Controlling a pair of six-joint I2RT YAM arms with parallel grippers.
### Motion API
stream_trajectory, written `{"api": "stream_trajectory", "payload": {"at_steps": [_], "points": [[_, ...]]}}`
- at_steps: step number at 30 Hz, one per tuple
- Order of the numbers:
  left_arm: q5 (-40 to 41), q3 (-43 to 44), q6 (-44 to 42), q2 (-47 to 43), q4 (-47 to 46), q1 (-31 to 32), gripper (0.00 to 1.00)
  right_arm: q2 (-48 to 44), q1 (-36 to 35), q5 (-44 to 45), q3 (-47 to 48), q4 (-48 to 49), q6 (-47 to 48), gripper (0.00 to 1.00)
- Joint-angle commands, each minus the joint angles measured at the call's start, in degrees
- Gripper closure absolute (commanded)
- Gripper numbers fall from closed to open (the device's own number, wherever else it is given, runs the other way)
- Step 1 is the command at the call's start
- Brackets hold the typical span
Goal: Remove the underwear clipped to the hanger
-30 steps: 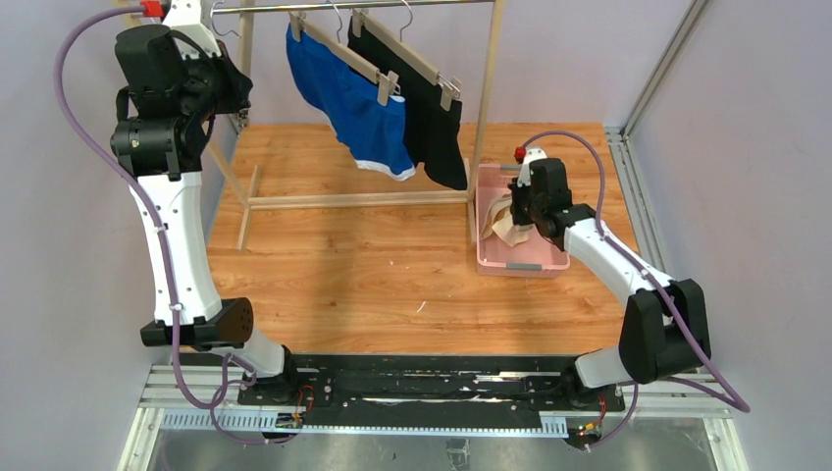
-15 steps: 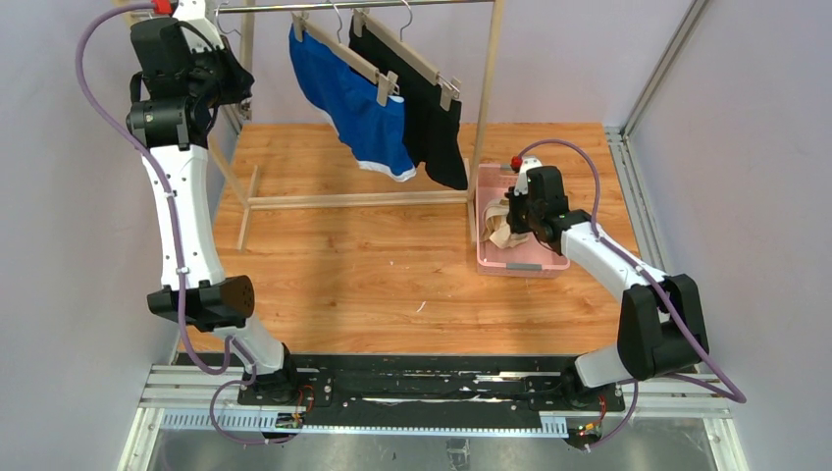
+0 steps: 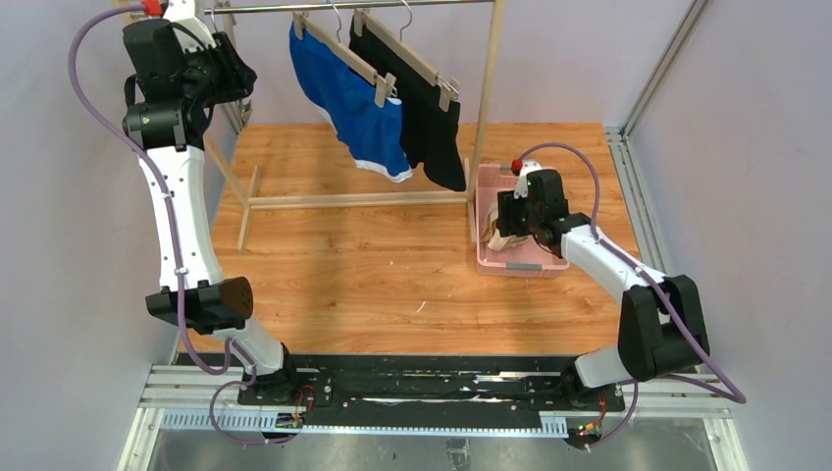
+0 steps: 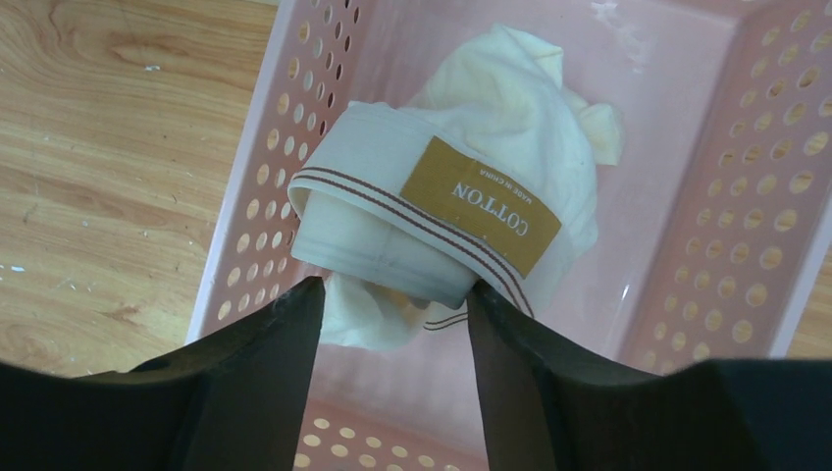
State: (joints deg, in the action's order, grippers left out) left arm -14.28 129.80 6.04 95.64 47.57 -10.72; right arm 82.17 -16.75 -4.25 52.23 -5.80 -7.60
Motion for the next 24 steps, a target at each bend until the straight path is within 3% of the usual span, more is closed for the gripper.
{"api": "stream_trajectory", "payload": {"at_steps": [1,10,20,21,22,23,24], "points": [[-1.04,-2.36,-0.43,-4.90,-3.01,-0.39,0.54,-3.90,0.42,1.74,-1.00,0.58,-0.10,0.42],[2.64,-9.69,-2.39,-16.76,-3.57,-0.41,0.46,-17.94,-1.62,4.01,1.43,-4.82,1.19,0.41],[7.62,-21.14,-3.55,-26.31,-3.24,-0.41,0.38,-30.86,-10.77,6.92,8.93,-13.33,4.92,0.44],[7.95,-21.54,-3.70,-26.08,-3.04,-0.39,0.35,-31.58,-11.44,6.74,9.23,-13.33,5.02,0.44],[8.03,-21.66,-3.92,-25.66,-2.82,-0.38,0.25,-32.23,-11.95,6.12,9.44,-13.35,5.03,0.44],[8.04,-21.73,-4.07,-24.93,-2.76,-0.40,0.03,-32.65,-12.40,5.27,9.69,-13.31,4.92,0.44],[8.00,-21.65,-4.06,-24.41,-2.64,-0.37,0.01,-32.95,-12.52,4.50,9.95,-13.35,4.73,0.44]]}}
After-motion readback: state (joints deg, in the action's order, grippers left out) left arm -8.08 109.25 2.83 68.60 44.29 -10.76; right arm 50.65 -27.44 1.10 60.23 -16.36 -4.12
